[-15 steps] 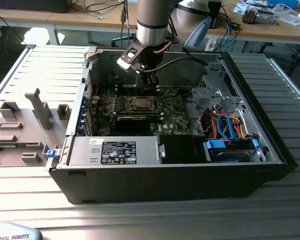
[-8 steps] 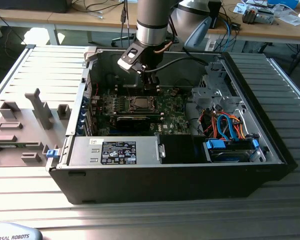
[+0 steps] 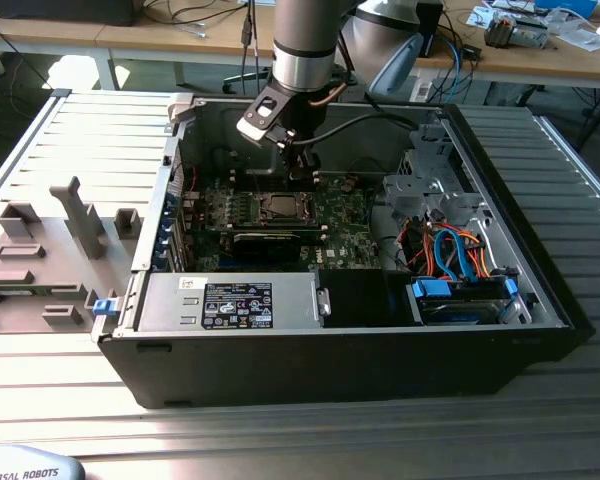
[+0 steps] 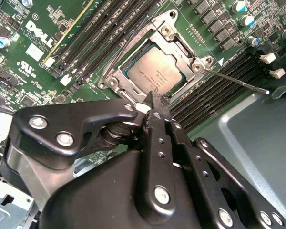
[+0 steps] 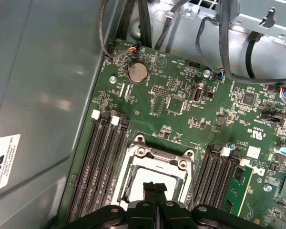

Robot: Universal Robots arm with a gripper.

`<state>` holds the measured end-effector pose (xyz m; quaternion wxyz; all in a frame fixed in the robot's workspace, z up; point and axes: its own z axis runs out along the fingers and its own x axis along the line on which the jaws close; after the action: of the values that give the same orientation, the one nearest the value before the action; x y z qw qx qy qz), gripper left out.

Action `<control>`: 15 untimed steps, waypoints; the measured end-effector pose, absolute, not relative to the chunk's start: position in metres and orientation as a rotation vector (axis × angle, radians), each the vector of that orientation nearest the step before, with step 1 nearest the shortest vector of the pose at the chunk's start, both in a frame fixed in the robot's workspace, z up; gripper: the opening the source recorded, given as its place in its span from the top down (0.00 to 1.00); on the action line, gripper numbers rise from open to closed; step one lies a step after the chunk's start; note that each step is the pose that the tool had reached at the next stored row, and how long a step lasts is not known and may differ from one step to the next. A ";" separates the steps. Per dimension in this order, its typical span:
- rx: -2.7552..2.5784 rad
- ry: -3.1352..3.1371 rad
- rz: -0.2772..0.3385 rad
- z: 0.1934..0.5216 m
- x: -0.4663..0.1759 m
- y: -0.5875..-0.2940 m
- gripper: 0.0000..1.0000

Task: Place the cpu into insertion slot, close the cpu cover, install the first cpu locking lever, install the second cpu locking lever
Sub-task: 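Install the first cpu locking lever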

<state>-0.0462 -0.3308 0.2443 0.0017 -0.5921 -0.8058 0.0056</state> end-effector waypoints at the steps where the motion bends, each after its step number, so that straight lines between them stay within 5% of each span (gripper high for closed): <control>1: -1.853 -2.533 0.018 0.244 -0.046 -0.331 0.89; 15: -1.774 -2.589 0.018 0.244 -0.046 -0.331 0.89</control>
<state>-0.0462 -0.3308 0.2443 0.0015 -0.5652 -0.8249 0.0056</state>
